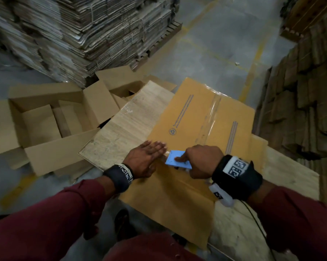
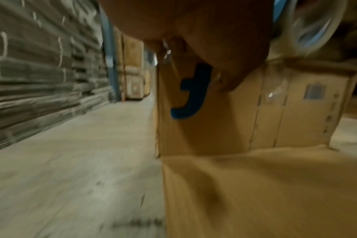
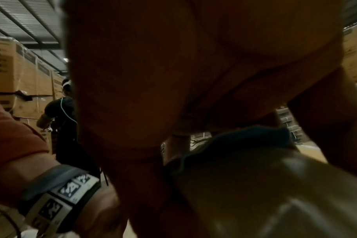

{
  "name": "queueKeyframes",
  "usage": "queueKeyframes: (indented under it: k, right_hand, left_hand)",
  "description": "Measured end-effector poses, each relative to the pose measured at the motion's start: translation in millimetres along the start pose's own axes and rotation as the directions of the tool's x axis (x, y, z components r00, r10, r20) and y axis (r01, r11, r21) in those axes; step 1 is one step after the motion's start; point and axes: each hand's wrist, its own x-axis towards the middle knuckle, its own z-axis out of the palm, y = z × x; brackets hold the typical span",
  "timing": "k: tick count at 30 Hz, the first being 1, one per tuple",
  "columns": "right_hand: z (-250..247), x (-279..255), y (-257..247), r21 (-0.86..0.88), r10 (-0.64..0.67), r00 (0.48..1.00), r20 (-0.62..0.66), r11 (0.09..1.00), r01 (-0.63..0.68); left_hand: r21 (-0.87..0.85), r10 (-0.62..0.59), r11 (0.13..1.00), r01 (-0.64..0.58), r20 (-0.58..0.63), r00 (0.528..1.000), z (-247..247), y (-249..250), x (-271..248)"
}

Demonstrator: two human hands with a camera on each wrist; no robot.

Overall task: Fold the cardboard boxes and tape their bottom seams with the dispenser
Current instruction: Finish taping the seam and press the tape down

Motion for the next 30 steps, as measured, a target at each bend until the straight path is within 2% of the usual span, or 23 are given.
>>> queueKeyframes:
  k: [5, 10, 14, 19, 26, 30]
  right_hand:
    - [-8.5, -19.0, 31.3, 0.023, -0.035, 0.999, 0.033, 0.999, 0.034]
    - [31.1, -55.4, 78.5, 0.027, 0.009, 1.000, 0.019, 1.000, -0.009]
    - [63.9, -97.8, 125.5, 0.085, 0.045, 0.997, 0.058, 0.995, -0.049]
    - [84.8, -98.0, 116.5, 0.049, 0.052, 0.998, -0.029, 0.998, -0.050]
    - [79.9, -87.4, 111.5, 0.041, 0.001, 1.000, -0.025, 0.999, 0.000]
    - [74.2, -81.6, 118.1, 0.060, -0.029, 1.000, -0.009, 0.998, 0.029]
  left_hand:
    - [-0.022, -0.046, 0.999, 0.046, 0.012, 0.999, 1.5, 7.3, 3.7]
    - [-0.003, -0.070, 0.998, 0.070, 0.001, 0.998, 0.9, 13.2, 2.5]
    - [0.013, -0.073, 0.997, 0.073, -0.019, 0.997, 3.5, 17.2, 6.6]
    - [0.035, -0.088, 0.996, 0.088, -0.007, 0.996, 1.5, 21.5, 7.3]
    - [0.049, -0.107, 0.993, 0.107, -0.007, 0.994, -2.2, 31.0, 5.8]
    - [0.096, -0.158, 0.982, 0.160, -0.030, 0.987, -4.8, 74.7, 15.1]
